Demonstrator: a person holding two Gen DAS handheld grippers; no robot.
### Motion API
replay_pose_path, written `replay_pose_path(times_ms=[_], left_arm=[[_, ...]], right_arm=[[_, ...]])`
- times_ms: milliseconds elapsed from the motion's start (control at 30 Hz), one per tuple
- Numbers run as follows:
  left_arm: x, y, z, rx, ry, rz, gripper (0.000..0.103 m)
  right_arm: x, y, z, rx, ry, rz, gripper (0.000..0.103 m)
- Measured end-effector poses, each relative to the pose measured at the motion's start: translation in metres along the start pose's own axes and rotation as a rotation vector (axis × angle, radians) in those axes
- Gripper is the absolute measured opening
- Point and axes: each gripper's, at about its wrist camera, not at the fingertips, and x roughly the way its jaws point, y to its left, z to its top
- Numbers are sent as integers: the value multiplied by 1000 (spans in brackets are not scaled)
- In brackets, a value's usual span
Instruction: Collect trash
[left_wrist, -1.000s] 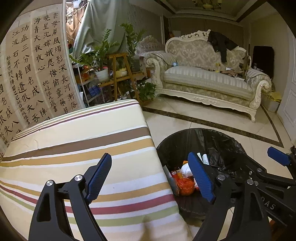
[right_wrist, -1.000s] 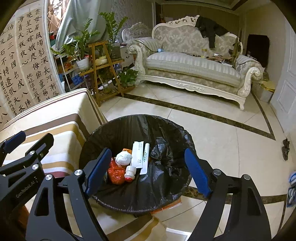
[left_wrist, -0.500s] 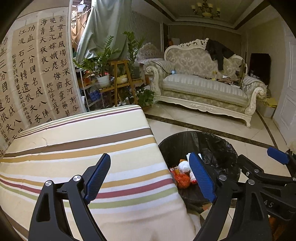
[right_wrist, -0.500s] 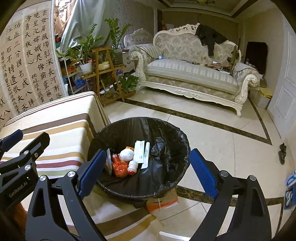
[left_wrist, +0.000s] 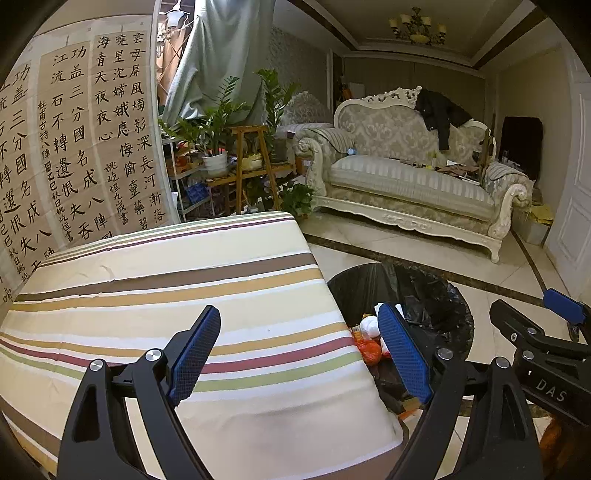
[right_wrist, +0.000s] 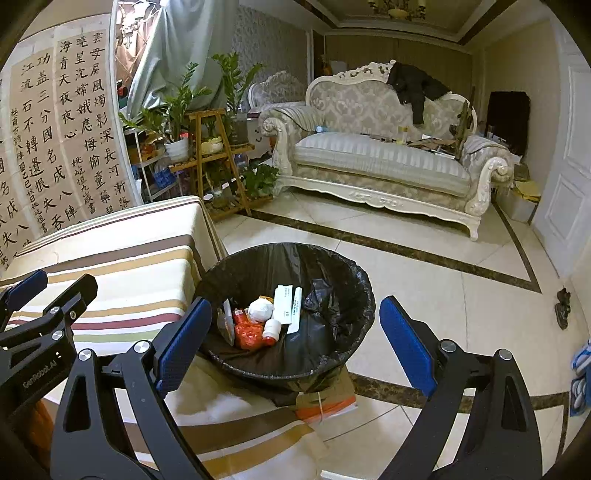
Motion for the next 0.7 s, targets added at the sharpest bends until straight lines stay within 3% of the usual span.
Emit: replay_pose_path(times_ms=[700], left_arm=[[-5,-1,0,-2,-3,-4,84]], right_arm=[[-7,-7,-1,5,-17,-8,90]])
